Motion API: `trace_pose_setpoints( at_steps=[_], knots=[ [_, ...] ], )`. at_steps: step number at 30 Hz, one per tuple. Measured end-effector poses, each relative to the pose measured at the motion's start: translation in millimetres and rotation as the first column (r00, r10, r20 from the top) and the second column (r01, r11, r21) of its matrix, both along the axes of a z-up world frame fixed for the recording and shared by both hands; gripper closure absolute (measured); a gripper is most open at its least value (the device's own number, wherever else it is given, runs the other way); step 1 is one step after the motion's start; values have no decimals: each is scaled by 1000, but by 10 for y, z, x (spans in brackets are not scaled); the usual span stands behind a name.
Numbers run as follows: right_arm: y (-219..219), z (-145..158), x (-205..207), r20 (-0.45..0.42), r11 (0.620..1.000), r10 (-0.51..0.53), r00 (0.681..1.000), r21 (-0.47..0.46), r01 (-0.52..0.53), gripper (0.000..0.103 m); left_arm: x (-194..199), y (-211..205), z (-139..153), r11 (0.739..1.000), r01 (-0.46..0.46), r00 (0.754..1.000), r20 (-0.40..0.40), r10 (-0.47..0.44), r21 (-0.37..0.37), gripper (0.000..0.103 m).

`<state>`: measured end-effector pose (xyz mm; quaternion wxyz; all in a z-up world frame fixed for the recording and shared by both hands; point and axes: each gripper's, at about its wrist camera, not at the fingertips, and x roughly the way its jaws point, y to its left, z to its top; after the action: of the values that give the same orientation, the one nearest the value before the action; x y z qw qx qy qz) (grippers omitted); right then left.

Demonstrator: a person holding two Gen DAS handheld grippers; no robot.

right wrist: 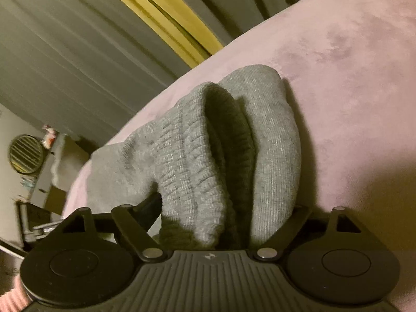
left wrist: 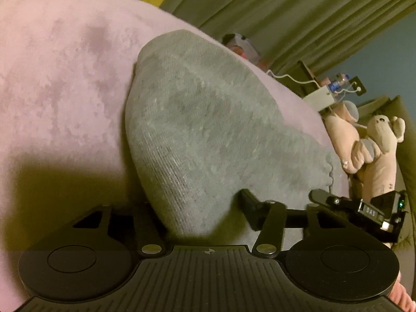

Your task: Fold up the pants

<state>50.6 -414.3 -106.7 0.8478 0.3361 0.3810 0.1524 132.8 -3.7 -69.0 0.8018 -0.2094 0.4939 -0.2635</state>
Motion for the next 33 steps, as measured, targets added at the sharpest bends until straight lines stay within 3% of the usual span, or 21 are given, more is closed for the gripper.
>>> trace_pose_setpoints(
  at_steps=[2, 5, 11, 14, 16, 17, 18, 19, 20, 22, 25, 27, 29, 30, 33],
  knots=[
    [99, 71, -36, 5, 995, -31, 1000, -91, 31, 32, -37, -51, 42, 1000, 13, 999, 48, -13, 11, 72],
    [222, 247, -113, 48, 984, -52, 998, -168, 59, 45, -78, -38, 147, 1000, 19, 994, 109, -18, -9, 76],
    [325, 601, -119, 135, 986, -100, 986, -123, 117, 50, -67, 129, 390, 993, -43, 974, 216, 65, -106, 81],
    [300, 730, -13, 151, 984, -115, 982, -115, 133, 50, -46, 223, 442, 989, -106, 963, 237, 128, -106, 79],
    [331, 758, 129, 167, 980, -113, 979, -142, 138, 44, -45, 264, 415, 981, -182, 943, 271, 193, -67, 66],
    [358, 764, 212, 171, 972, -112, 979, -184, 143, 38, -28, 280, 405, 970, -244, 933, 276, 233, 7, 52],
    [403, 756, 277, 152, 959, -133, 979, -230, 166, 24, -22, 272, 405, 953, -294, 920, 293, 261, 75, 34],
    [429, 737, 324, 112, 940, -191, 975, -265, 214, 15, -41, 277, 413, 933, -334, 902, 332, 276, 132, 24],
    [465, 716, 346, 78, 924, -239, 968, -288, 252, 14, -69, 278, 429, 921, -351, 889, 370, 270, 171, 13],
    [541, 688, 316, 44, 893, -294, 955, -343, 291, 14, -87, 262, 453, 934, -315, 900, 365, 239, 166, 13],
    [683, 679, 45, 141, 860, -243, 960, -426, 280, 4, -103, 162, 438, 972, -201, 942, 296, 159, 117, 11],
    [745, 614, -127, 172, 834, -210, 963, -482, 268, 4, -121, 60, 372, 983, -115, 961, 267, 74, 142, 8],
    [758, 461, -194, 120, 786, -221, 968, -565, 250, 4, -128, -92, 244, 968, -57, 969, 246, -5, 243, 8],
    [741, 378, -245, 114, 787, -226, 967, -564, 250, 4, -131, -167, 159, 951, -31, 970, 240, -46, 309, 5],
    [663, 409, -234, 75, 819, -283, 956, -500, 282, 4, -180, -160, 114, 947, -41, 957, 285, -54, 320, 4]
  ],
)
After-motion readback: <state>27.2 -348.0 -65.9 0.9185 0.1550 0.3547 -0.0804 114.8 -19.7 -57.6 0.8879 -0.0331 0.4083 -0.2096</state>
